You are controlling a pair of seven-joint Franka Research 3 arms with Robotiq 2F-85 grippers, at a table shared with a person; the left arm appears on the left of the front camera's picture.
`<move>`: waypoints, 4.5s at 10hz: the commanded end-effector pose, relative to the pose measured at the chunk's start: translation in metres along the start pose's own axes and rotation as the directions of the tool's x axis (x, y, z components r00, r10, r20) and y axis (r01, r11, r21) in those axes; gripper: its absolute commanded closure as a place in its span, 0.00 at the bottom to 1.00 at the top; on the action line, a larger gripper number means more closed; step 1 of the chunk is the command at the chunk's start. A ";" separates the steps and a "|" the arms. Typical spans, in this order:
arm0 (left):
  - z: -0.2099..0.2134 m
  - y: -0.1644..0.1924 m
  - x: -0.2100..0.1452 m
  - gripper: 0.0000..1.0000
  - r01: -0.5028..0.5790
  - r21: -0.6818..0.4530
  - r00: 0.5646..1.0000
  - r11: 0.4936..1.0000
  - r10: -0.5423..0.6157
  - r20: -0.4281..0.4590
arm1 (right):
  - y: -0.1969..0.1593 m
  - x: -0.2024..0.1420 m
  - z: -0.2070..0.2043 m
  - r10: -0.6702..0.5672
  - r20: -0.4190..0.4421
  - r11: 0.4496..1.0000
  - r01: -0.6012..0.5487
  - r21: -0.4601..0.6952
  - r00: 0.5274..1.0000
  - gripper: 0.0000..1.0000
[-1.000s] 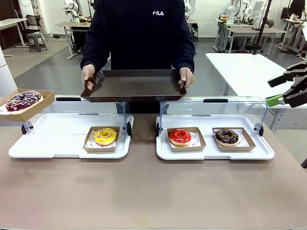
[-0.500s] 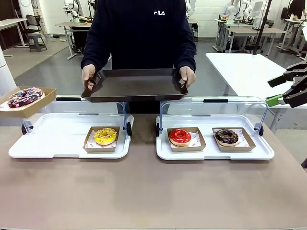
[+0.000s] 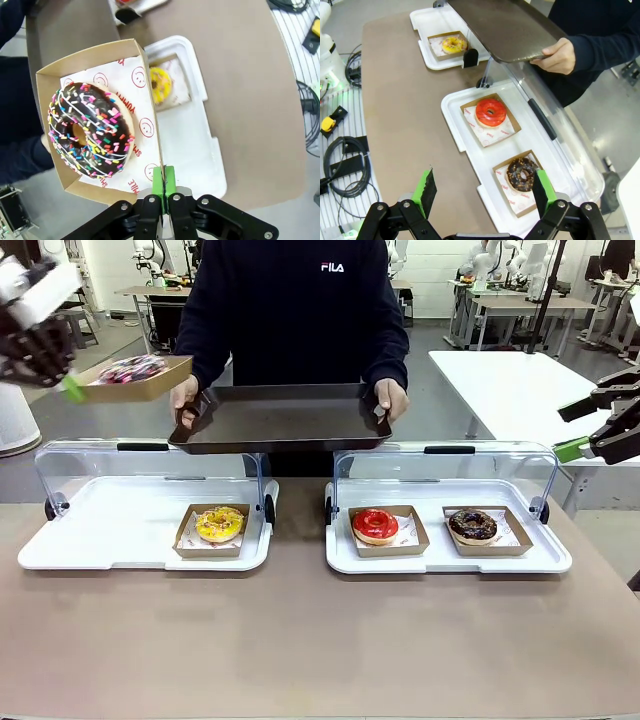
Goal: Provide the desired donut to the person.
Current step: Place the picked Paper togo box onto the Handle tray extended by the person, then pick up and lift the Paper togo box containing the Donut pointed at by the person.
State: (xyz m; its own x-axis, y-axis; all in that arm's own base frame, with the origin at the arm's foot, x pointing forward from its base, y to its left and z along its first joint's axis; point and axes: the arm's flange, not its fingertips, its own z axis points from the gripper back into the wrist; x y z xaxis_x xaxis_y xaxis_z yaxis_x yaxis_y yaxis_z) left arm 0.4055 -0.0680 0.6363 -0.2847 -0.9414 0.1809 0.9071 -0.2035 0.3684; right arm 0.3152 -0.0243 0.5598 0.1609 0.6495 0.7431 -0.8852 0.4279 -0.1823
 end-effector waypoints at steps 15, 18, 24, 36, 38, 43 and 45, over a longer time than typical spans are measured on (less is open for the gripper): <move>-0.159 0.122 0.067 0.99 -0.119 -0.143 0.988 0.982 0.102 -0.119 | -0.001 0.000 -0.002 0.000 0.008 1.000 0.000 0.003 1.000 0.00; -0.153 0.123 0.064 0.00 -0.098 -0.156 0.993 0.983 0.087 -0.076 | -0.001 0.000 -0.002 0.000 0.008 1.000 0.000 0.003 1.000 0.00; -0.122 0.126 0.066 0.00 -0.086 -0.214 0.996 0.973 0.084 -0.018 | -0.001 0.000 -0.002 0.000 0.008 1.000 0.000 0.003 1.000 0.00; -0.129 0.115 0.066 0.00 -0.090 -0.280 0.995 0.956 0.096 0.007 | -0.001 0.000 -0.002 0.000 0.008 1.000 0.000 0.003 1.000 0.00; -0.066 0.056 0.030 0.00 -0.166 -0.186 0.961 0.969 0.201 0.188 | -0.001 0.000 -0.002 0.000 0.008 1.000 0.000 0.003 1.000 0.00; -0.082 -0.064 -0.047 0.00 -0.252 0.025 0.863 0.967 0.212 0.459 | -0.001 0.000 -0.002 0.000 0.008 1.000 0.000 0.003 1.000 0.00; -0.077 -0.094 -0.066 0.00 -0.342 0.062 0.800 0.938 0.256 0.542 | -0.001 0.000 -0.002 0.000 0.008 1.000 0.000 0.003 1.000 0.00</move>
State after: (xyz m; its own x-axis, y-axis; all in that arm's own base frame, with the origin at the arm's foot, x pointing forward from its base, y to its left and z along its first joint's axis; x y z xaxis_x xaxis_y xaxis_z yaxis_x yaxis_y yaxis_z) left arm 0.3716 -0.0071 0.5173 -0.1391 -0.7113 0.6890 0.9406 0.1226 0.3165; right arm 0.3152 -0.0244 0.5600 0.1610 0.6498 0.7428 -0.8849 0.4284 -0.1829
